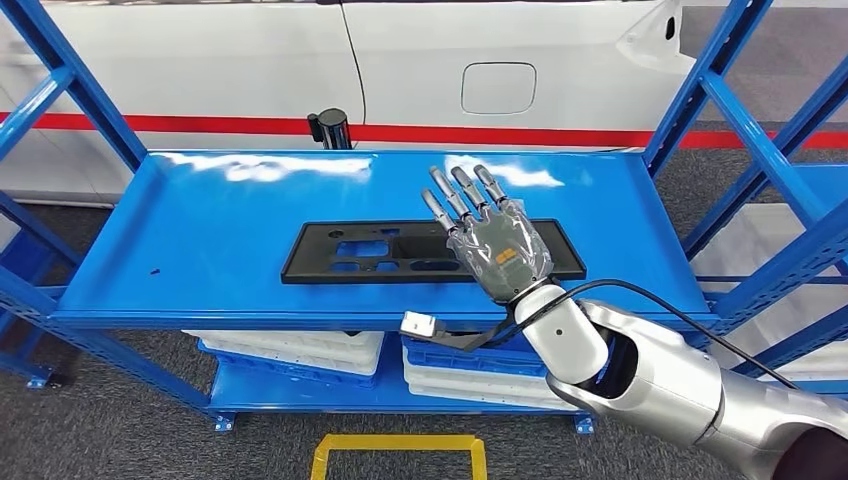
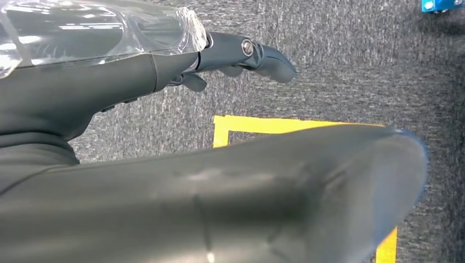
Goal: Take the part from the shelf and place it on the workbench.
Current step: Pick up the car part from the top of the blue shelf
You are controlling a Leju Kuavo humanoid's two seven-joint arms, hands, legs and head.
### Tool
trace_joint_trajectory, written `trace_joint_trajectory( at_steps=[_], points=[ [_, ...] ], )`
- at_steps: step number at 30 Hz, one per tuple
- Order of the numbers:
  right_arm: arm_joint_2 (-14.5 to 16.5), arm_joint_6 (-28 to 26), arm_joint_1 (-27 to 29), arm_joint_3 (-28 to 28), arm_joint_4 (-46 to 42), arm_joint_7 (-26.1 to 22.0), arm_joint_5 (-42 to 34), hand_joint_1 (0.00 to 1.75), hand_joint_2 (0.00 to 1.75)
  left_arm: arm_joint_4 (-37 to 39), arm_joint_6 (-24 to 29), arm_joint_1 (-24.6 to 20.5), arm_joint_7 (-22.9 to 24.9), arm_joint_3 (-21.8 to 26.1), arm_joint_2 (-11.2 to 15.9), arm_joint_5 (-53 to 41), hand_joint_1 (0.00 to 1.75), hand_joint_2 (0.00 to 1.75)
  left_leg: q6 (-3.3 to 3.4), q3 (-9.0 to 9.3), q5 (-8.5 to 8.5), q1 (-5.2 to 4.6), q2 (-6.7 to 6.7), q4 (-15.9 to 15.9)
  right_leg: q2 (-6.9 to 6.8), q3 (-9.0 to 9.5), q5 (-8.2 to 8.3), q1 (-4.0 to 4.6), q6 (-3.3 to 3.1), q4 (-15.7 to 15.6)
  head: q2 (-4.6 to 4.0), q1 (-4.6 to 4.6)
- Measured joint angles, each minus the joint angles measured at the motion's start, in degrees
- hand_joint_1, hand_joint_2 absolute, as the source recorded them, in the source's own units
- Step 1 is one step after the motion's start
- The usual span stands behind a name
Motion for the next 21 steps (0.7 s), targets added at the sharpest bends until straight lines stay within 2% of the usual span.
trace_joint_trajectory(
  at_steps=[2, 3, 4, 7, 8, 10, 12, 13, 14, 15, 16, 18, 19, 20, 21],
  points=[
    [-0.05, -0.01, -0.08, -0.11, 0.14, 0.01, 0.03, 0.0, 1.75, 0.0, 0.0, -0.02, 0.04, 0.0, -0.01, 0.0, 0.0, 0.0, -0.43, 0.42, -0.38, -0.08, -0.06, 0.09, -0.08, 4.36, 3.97, 0.01, -0.1, -8.85, 0.0, 0.0],
    [-0.07, -0.02, -0.14, -0.18, 0.18, 0.02, 0.04, 0.0, 1.75, 0.0, 0.0, -0.04, 0.04, 0.0, -0.02, 0.0, 0.0, 0.0, -0.7, 0.54, -0.57, -0.17, -0.06, 0.14, -0.08, 5.98, 5.06, 0.08, -0.26, -12.12, 0.0, -0.01],
    [-0.07, -0.03, -0.18, -0.22, 0.21, 0.02, 0.05, 0.0, 1.75, 0.0, 0.0, -0.05, 0.04, 0.0, -0.02, 0.01, 0.0, 0.0, -0.97, 0.59, -0.7, -0.27, -0.05, 0.17, -0.06, 6.82, 5.39, 0.2, -0.46, -13.86, 0.0, -0.02],
    [-0.13, -0.14, -0.2, -0.31, 0.32, 0.04, 0.06, 0.0, 1.75, 0.0, 0.01, -0.09, 0.04, -0.01, -0.02, 0.02, 0.0, 0.0, -1.76, 0.54, -1.08, -0.14, 0.02, 0.35, 0.11, 6.99, 5.27, 0.35, -1.38, -14.31, 0.0, -0.04],
    [-0.15, -0.18, -0.22, -0.39, 0.35, 0.04, 0.07, 0.0, 1.75, 0.0, 0.01, -0.12, 0.04, -0.02, -0.03, 0.02, 0.0, 0.0, -2.07, 0.08, -1.8, -0.05, 0.04, 1.42, 0.1, 7.09, 5.27, 0.25, -1.7, -14.38, 0.0, -0.09],
    [-0.16, -0.24, -0.24, -0.53, 0.37, 0.04, 0.07, 0.0, 1.75, 0.0, 0.02, -0.14, 0.03, -0.02, -0.03, 0.01, 0.0, 0.0, -2.64, -2.54, -4.62, 0.11, 0.05, 6.9, 0.04, 7.3, 5.19, 0.04, -2.11, -14.48, 0.0, -0.19],
    [-0.16, -0.25, -0.2, -0.57, 0.39, 0.02, 0.06, 0.0, 1.75, 0.0, 0.02, -0.09, 0.03, -0.02, -0.04, 0.0, 0.0, 0.0, -3.05, -6.38, -7.63, 0.21, 0.06, 14.48, 0.02, 7.35, 5.05, 0.06, -2.34, -14.47, 0.0, -0.24],
    [-0.16, -0.25, -0.17, -0.56, 0.41, 0.02, 0.06, 0.0, 1.75, 0.0, 0.02, -0.04, 0.03, -0.03, -0.04, 0.0, 0.0, 0.0, -3.13, -8.02, -8.4, 0.22, 0.06, 17.42, 0.03, 7.39, 4.97, 0.09, -2.42, -14.47, 0.0, -0.24],
    [-0.16, -0.25, -0.12, -0.56, 0.44, 0.02, 0.06, 0.0, 1.75, 0.0, 0.02, 0.01, 0.04, -0.03, -0.04, 0.0, 0.0, 0.0, -3.14, -9.22, -8.48, 0.22, 0.06, 19.2, 0.06, 7.49, 4.88, 0.11, -2.46, -14.47, 0.0, -0.24],
    [-0.16, -0.26, -0.08, -0.55, 0.46, 0.02, 0.06, 0.0, 1.75, 0.0, 0.02, 0.04, 0.03, -0.04, -0.04, 0.0, 0.0, 0.0, -3.08, -9.49, -7.54, 0.22, 0.06, 19.01, 0.1, 7.67, 4.74, 0.13, -2.46, -14.46, 0.0, -0.24],
    [-0.16, -0.26, -0.05, -0.55, 0.48, 0.02, 0.06, 0.0, 1.75, 0.0, 0.02, 0.04, 0.03, -0.04, -0.04, 0.0, 0.0, 0.0, -2.93, -8.7, -5.67, 0.21, 0.06, 16.61, 0.16, 7.93, 4.57, 0.14, -2.42, -14.47, 0.0, -0.24],
    [-0.16, -0.27, -0.05, -0.58, 0.48, 0.02, 0.06, 0.0, 1.75, 0.0, 0.02, 0.0, 0.02, -0.04, -0.03, -0.01, 0.0, 0.0, -2.31, -4.82, -1.03, 0.03, 0.04, 7.52, 0.28, 8.59, 4.1, 0.22, -2.16, -14.47, 0.0, -0.24],
    [-0.17, -0.29, -0.05, -0.62, 0.48, 0.03, 0.06, 0.0, 1.75, 0.0, 0.02, -0.04, 0.02, -0.04, -0.03, -0.02, 0.0, 0.0, -2.05, -3.07, 0.32, -0.1, 0.09, 3.77, 0.38, 8.82, 3.85, 0.33, -1.96, -14.46, 0.0, -0.22],
    [-0.19, -0.31, -0.06, -0.66, 0.49, 0.03, 0.06, 0.0, 1.75, 0.0, 0.02, -0.07, 0.02, -0.04, -0.03, -0.03, 0.0, 0.0, -1.83, -1.97, 0.92, -0.22, 0.12, 1.42, 0.47, 8.95, 3.62, 0.42, -1.75, -14.46, 0.0, -0.19],
    [-0.21, -0.33, -0.06, -0.68, 0.49, 0.04, 0.06, 0.0, 1.75, 0.0, 0.02, -0.08, 0.02, -0.04, -0.04, -0.04, 0.0, 0.0, -1.67, -1.54, 0.81, -0.36, 0.15, 0.62, 0.55, 9.02, 3.47, 0.5, -1.53, -14.54, 0.0, -0.16]
  ],
)
